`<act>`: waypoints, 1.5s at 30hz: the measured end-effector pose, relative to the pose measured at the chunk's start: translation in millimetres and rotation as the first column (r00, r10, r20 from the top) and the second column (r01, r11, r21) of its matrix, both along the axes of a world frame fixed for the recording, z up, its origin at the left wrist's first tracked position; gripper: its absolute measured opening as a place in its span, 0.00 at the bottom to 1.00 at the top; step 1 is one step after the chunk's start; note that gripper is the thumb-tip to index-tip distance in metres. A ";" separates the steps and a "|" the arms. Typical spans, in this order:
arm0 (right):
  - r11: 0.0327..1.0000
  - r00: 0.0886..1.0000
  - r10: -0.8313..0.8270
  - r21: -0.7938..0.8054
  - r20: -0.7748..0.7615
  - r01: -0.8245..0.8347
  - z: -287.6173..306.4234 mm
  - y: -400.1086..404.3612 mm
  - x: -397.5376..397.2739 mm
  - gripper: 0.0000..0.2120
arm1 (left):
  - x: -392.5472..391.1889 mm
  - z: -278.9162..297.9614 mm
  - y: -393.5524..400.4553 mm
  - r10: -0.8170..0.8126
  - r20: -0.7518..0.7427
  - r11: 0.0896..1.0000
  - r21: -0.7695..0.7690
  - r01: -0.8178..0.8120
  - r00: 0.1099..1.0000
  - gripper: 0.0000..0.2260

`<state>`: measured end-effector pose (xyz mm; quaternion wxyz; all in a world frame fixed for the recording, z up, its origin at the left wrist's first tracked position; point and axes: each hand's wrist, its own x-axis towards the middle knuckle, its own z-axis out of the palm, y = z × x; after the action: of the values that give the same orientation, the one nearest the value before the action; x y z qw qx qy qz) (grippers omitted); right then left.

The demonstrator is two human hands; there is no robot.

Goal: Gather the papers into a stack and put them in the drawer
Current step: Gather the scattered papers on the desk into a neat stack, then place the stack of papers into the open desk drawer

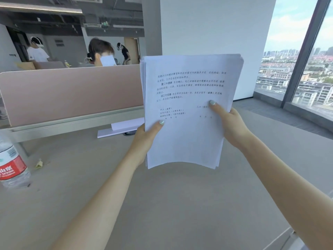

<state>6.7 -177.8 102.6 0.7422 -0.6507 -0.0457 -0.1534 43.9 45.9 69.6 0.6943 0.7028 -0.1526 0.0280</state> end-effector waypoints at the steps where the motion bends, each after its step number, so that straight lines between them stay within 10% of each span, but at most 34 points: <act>1: 1.000 1.000 0.006 -0.003 -0.025 -0.006 -4.5 -3.8 -3.0 0.11 | -2.4 -5.0 -0.2 -0.019 0.007 1.000 0.001 0.019 1.000 0.03; 24: 0.895 0.902 -0.418 -0.216 -0.105 0.390 38.9 -91.1 -135.7 0.07 | -52.7 26.4 -126.0 -0.338 0.153 0.937 0.145 0.318 0.928 0.11; 31: 0.908 0.858 -0.378 0.040 -0.348 0.417 2.1 -157.2 -230.0 0.23 | -102.7 9.8 -204.3 -0.471 -0.017 0.882 0.013 0.471 0.882 0.11; 37: 0.708 0.942 -0.330 0.642 -0.068 0.294 -57.2 -174.6 -313.5 0.41 | -133.0 -1.7 -259.2 -0.442 -0.156 0.886 -0.229 0.403 0.883 0.09; 41: 0.694 0.870 -0.487 0.572 -0.073 0.437 -82.3 -168.8 -306.1 0.39 | -158.3 -12.4 -302.9 -0.439 -0.208 0.874 -0.322 0.363 0.874 0.10; 45: 0.577 0.736 -0.635 0.488 -0.237 0.655 -99.1 -189.3 -296.6 0.16 | -186.3 -37.1 -344.6 -0.488 -0.261 0.854 -0.342 0.392 0.833 0.10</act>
<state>-289.9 -367.1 3.6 0.7878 -0.3874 0.2524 -0.4070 -142.4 -298.7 32.5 0.7878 0.5389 -0.1845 -0.2344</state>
